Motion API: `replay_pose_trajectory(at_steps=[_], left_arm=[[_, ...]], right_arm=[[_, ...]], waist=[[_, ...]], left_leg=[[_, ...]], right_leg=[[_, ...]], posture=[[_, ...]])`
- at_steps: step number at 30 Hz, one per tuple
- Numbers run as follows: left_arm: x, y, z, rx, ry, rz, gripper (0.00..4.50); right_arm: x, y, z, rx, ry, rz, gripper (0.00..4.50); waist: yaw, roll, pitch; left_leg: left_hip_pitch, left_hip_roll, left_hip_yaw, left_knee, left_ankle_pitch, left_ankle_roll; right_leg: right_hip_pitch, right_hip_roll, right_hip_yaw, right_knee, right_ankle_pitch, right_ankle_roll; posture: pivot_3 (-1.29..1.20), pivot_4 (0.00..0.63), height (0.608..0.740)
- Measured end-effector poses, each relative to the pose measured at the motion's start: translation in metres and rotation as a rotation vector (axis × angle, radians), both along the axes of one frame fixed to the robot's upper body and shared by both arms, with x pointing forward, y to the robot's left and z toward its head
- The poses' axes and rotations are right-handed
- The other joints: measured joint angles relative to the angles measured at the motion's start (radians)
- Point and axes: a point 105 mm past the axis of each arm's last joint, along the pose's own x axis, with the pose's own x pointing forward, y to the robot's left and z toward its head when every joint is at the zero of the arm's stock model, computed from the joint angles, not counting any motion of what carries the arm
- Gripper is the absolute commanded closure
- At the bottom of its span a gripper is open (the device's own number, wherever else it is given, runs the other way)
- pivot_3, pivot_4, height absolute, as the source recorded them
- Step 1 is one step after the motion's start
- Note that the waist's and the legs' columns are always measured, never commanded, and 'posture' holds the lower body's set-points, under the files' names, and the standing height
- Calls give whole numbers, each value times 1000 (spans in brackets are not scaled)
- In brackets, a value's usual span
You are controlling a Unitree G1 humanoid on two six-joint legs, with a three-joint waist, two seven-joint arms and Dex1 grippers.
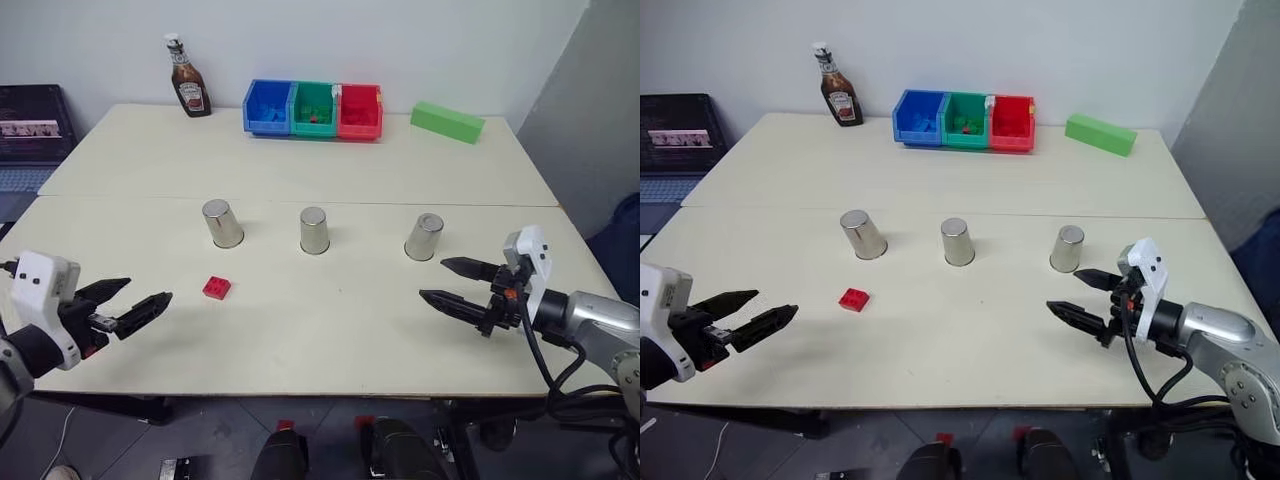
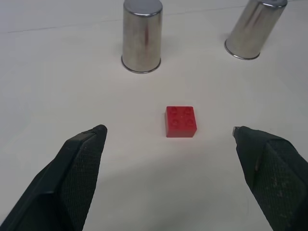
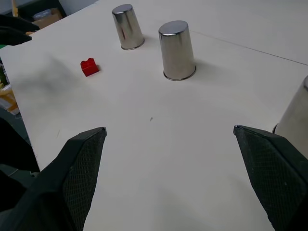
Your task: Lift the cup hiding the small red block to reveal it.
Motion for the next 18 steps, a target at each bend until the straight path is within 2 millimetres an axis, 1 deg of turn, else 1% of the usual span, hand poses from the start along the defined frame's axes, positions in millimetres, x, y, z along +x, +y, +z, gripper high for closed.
replay_pose_trajectory(at_steps=[4,8,18], left_arm=[[0,0,0,1,0,1,32],[1,-2,1,-15,2,-3,32],[5,-2,4,-16,-10,-9,32]], right_arm=[[3,-4,-1,-5,-13,-20,0],[1,-8,-6,-5,2,-26,0],[4,-13,-7,0,-18,-42,0]], waist=[[0,0,0],[1,0,0],[1,0,0]], left_leg=[[0,0,-1,0,0,0],[0,0,0,0,0,0],[1,0,0,0,0,0]], right_leg=[[0,0,0,0,0,0],[0,0,0,1,0,0],[0,0,0,1,0,0]], posture=[[0,150,740],[0,150,740],[0,150,740]])
